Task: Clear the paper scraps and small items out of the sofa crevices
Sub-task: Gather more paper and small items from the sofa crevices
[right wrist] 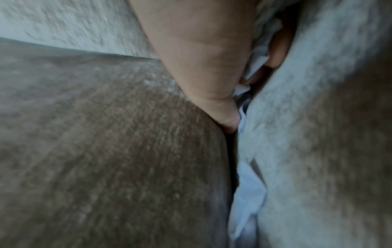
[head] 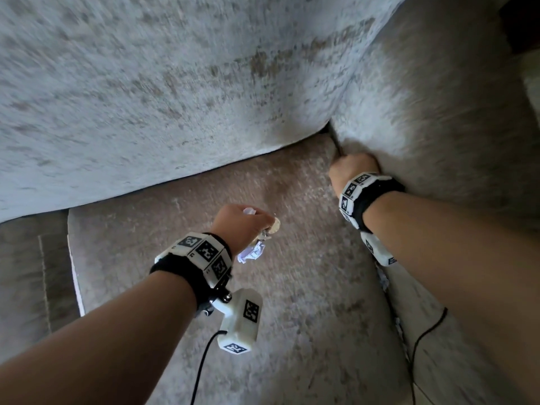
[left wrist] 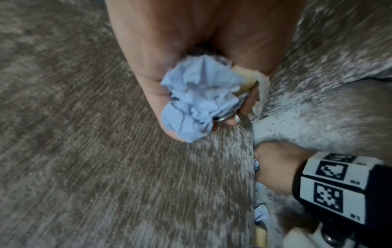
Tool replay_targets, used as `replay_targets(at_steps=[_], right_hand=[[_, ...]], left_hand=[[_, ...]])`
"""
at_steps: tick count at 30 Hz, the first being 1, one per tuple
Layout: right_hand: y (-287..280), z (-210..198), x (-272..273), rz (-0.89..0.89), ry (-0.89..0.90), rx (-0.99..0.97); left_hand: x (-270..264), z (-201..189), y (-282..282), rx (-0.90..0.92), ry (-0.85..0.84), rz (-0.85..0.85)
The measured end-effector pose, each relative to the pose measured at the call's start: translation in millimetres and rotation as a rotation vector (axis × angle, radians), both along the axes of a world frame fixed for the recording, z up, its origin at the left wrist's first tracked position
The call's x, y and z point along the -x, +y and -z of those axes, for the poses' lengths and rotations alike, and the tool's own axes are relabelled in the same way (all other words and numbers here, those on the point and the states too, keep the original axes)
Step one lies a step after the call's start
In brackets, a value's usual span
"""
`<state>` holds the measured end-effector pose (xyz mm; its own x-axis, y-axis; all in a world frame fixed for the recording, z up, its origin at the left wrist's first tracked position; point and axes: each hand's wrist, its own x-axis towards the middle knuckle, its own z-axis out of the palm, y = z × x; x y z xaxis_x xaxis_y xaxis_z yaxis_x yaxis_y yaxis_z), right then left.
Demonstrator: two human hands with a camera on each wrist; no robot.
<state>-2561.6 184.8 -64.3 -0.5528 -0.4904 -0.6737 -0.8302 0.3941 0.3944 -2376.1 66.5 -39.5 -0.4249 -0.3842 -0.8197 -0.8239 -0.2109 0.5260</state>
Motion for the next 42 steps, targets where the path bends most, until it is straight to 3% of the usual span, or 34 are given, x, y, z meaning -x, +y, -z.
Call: replay_targets(at_steps=[9,16,24,26,29,31,36,42], right_hand=[[3.3,-17.0,-10.1,0.089,-0.020,0.118],[16.4,-55.4,-19.6,0.661,-0.205,0.318],[74.3,-63.7,-58.3,1.173,-0.437,0.781],[85.5,-62.6,-65.9,1.019,-0.404,0.669],[98.8,-62.9,-81.4,0.591,-0.210,0.397],[109.0,-58.4,-93.8,0.431,-0.132,0.299],[116.7,-45.4,-105.4,0.346,-0.060,0.177],[118.7,-14.8,-100.2,0.265,0.015,0.231]], left_hand=[[-4.5,-17.4,-10.5,0.019,0.052,-0.007],[-24.8,-37.8,-2.6,0.023,0.067,0.043],[-32.1,-53.7,24.1,0.024,0.076,0.113],[-30.6,-52.1,33.5,0.016,0.075,0.118],[-29.0,-49.1,44.8,0.008,0.069,0.145],[-28.9,-44.7,49.8,0.019,0.054,0.141],[-28.0,-34.2,51.8,0.074,0.037,0.146],[-28.4,-24.0,49.6,0.080,0.033,0.137]])
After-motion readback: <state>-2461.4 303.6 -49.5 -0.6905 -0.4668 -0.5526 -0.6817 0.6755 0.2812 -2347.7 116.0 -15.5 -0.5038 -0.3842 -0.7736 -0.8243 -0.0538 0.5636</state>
